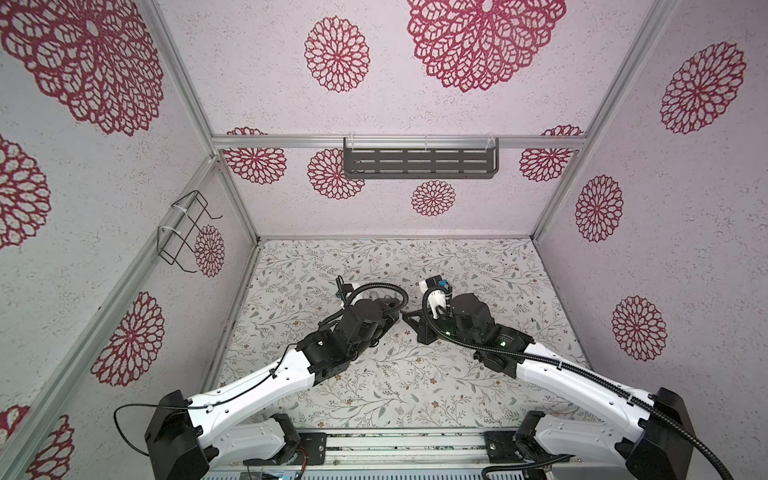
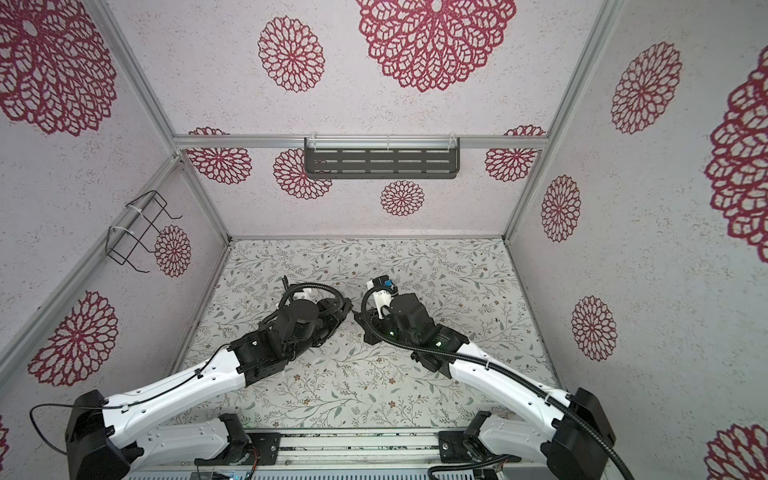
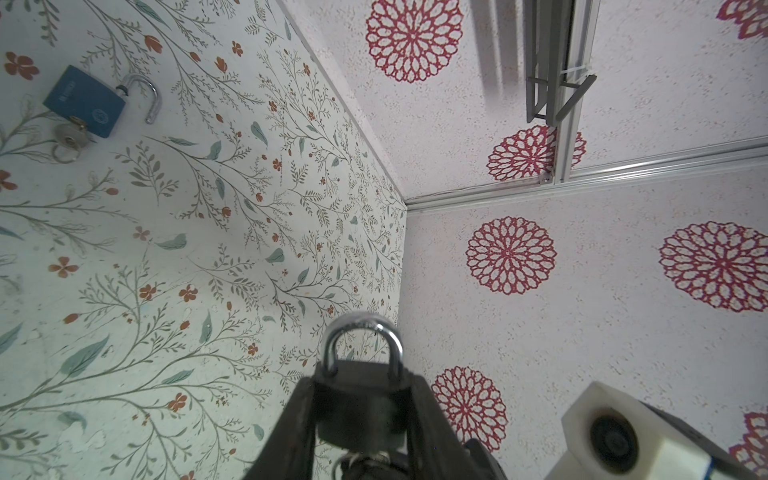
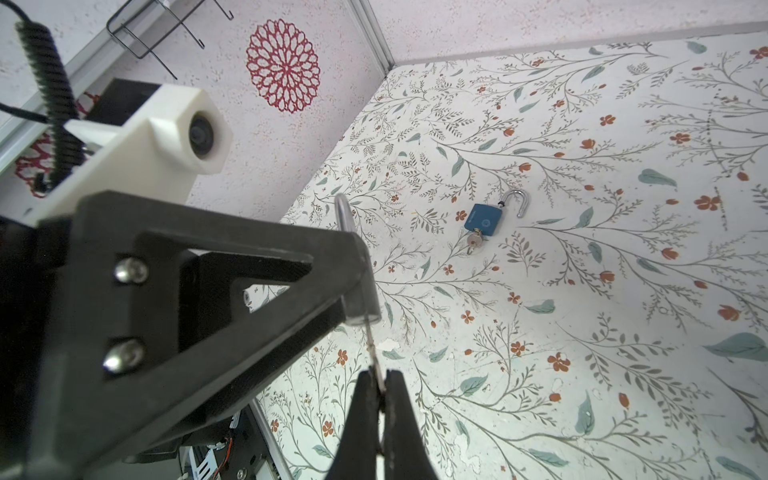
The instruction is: Unlock with the key
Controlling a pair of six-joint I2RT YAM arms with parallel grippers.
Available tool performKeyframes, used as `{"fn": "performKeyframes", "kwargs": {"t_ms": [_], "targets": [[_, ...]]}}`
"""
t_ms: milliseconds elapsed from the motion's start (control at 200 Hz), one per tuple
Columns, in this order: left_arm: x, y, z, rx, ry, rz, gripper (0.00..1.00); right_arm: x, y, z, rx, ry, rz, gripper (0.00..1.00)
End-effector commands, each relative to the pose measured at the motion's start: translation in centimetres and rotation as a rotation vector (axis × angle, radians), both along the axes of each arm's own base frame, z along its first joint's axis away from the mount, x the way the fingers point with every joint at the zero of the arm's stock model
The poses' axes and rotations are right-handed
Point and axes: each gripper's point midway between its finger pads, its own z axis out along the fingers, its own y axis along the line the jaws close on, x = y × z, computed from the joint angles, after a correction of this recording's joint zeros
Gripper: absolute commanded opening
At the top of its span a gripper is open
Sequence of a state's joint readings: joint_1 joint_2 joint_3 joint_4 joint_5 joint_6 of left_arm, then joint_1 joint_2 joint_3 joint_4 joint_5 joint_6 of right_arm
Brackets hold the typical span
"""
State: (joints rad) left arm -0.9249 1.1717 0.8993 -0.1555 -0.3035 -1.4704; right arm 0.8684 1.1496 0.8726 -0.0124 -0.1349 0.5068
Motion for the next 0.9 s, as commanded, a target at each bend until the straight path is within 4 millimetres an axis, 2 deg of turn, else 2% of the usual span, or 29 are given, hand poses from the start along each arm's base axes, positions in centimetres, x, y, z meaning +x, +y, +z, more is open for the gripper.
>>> {"fn": "performKeyframes", "kwargs": {"t_ms": [0, 210, 340, 460, 525, 690, 826, 896], "targets": [[-3.5, -3.6, 0.6, -0.053, 0.041, -0.211, 0.0, 0.3, 0.7, 6.4, 0.093, -0.196, 0.015, 0.0], [-4.0, -4.2, 0.4, -0.051, 0.06, -0.246, 0.0, 0.9, 1.0, 5.6, -0.058, -0.326, 0.012, 0.0], [-3.9, -3.2, -1.2, 0.038, 0.086, -0.219, 0.0, 1.2, 0.6, 6.9, -0.038, -0.345, -0.023, 0.0], [-3.8, -1.3, -2.0, 0.119, 0.083, -0.169, 0.0, 0.2, 0.7, 8.8, 0.079, -0.307, 0.035, 0.0], [-3.8, -0.8, -2.0, 0.119, 0.078, -0.155, 0.0, -0.2, 0.9, 9.2, 0.094, -0.286, 0.061, 0.0], [-4.2, -2.7, -0.8, 0.073, 0.059, -0.223, 0.0, -0.5, 2.1, 8.9, 0.082, -0.229, 0.12, 0.0], [-5.5, -4.7, 0.6, 0.006, 0.01, -0.272, 0.0, -0.5, 2.2, 11.2, 0.21, -0.192, 0.135, 0.0], [-5.7, -5.2, 0.1, 0.043, 0.023, -0.292, 0.0, -0.1, 2.3, 11.4, 0.187, -0.184, 0.128, 0.0]]}}
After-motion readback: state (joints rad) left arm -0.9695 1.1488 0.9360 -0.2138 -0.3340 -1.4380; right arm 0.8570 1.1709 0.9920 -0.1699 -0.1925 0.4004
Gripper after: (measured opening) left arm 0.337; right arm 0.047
